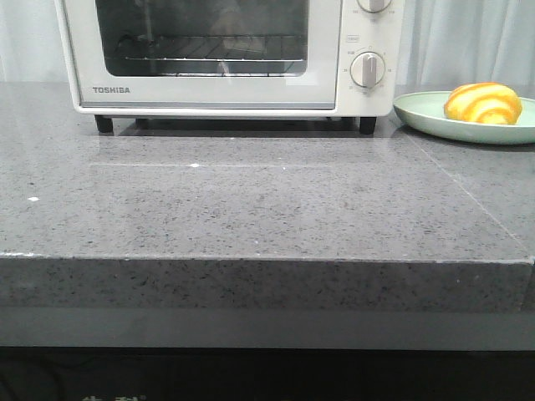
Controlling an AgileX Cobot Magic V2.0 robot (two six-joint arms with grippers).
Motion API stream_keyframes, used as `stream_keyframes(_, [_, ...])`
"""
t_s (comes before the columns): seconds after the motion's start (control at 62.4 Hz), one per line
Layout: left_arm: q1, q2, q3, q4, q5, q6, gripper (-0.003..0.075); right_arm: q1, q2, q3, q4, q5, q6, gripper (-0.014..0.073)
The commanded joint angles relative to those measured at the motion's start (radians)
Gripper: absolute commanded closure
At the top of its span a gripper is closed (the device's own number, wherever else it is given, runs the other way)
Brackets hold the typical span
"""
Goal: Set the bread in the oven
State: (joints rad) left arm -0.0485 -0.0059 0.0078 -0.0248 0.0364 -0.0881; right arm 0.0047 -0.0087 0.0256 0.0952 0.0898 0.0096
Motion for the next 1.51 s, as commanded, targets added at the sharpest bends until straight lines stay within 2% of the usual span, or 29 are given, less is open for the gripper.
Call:
stream_keyframes(0.0, [0.001,-0.022,0.023,-0.002,-0.081,-0.004,0.0738,-0.006,-0.022,0.004,0.001,-0.084,-0.010,0.0661])
stream_keyframes(0.946, [0.001,-0.020,-0.006,-0.002,-0.102,-0.004,0.0738,-0.006,-0.022,-0.028,0.001,-0.090,-0.010,0.0661])
stream_keyframes(1.091, [0.001,-0.018,-0.136,-0.002,-0.018,-0.004,0.0738,-0.006,-0.021,-0.132,0.001,-0.041,-0.010,0.0661])
stream_keyframes(1.251, [0.001,0.008,-0.323,-0.002,0.131,-0.004,0.0738,-0.006,0.023,-0.312,-0.035,0.090,-0.010,0.0661])
stream_keyframes(1.492, [0.001,0.209,-0.593,0.000,0.343,-0.004,0.0738,-0.006,0.198,-0.591,-0.078,0.245,-0.010,0.0661])
